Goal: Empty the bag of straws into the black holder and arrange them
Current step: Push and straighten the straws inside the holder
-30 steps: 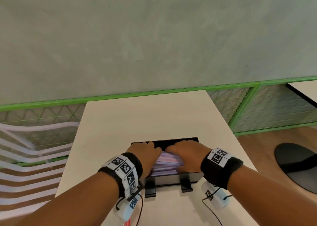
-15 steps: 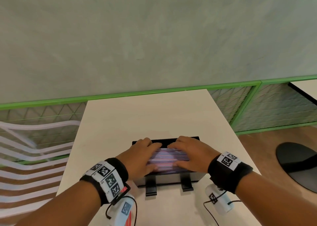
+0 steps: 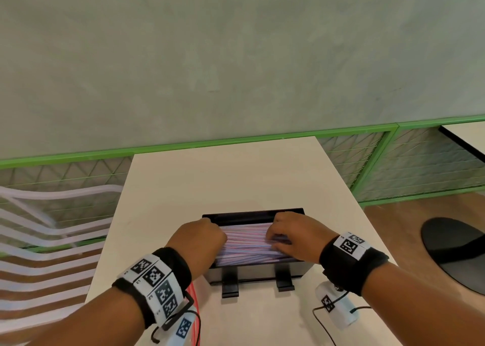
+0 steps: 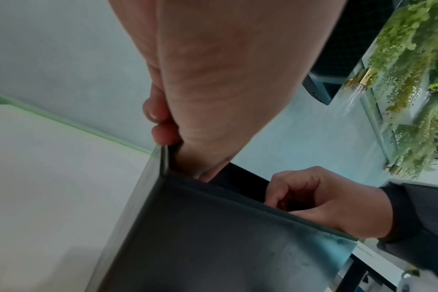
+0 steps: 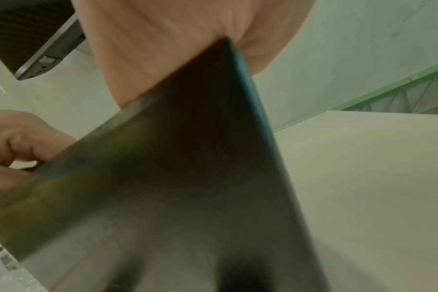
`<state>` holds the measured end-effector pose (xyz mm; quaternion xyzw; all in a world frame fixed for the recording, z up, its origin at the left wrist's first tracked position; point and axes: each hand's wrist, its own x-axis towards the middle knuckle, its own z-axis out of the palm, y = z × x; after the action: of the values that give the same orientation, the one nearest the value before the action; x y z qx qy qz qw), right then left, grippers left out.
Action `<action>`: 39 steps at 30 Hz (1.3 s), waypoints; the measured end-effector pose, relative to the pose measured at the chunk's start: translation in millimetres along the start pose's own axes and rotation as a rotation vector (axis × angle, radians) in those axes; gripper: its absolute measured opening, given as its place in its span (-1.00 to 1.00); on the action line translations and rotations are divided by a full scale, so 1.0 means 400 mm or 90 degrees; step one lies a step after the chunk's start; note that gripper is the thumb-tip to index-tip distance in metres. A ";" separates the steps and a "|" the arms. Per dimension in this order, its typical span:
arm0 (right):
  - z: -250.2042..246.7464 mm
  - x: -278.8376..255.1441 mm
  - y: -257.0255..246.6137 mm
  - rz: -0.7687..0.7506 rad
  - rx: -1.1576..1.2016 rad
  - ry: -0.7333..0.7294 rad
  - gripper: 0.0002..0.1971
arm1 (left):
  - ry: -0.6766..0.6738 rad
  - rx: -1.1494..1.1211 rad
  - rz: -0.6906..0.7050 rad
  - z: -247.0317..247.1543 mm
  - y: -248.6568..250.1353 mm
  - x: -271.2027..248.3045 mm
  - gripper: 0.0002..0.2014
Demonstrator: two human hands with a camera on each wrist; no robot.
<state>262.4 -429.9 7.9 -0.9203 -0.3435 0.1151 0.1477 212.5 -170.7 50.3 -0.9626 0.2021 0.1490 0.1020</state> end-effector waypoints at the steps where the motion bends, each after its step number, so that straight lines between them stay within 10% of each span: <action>1: -0.003 0.000 -0.002 -0.001 0.003 0.005 -0.75 | 0.015 -0.010 0.000 0.001 0.000 -0.002 -0.74; 24: -0.021 0.018 -0.048 0.047 0.033 0.010 -0.74 | 0.027 -0.281 -0.077 0.015 0.030 0.059 -0.79; 33: -0.020 0.026 -0.056 0.070 -0.020 -0.090 -0.50 | -0.063 -0.221 -0.032 0.004 0.031 0.065 -0.50; 39: -0.027 0.019 -0.067 0.050 -0.051 -0.022 -0.75 | 0.000 -0.134 -0.007 -0.006 0.031 0.067 -0.61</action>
<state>255.1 -407.5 26.6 -0.9360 -0.3144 0.1230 0.0998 231.2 -192.2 42.2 -0.9691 0.1797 0.1691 0.0010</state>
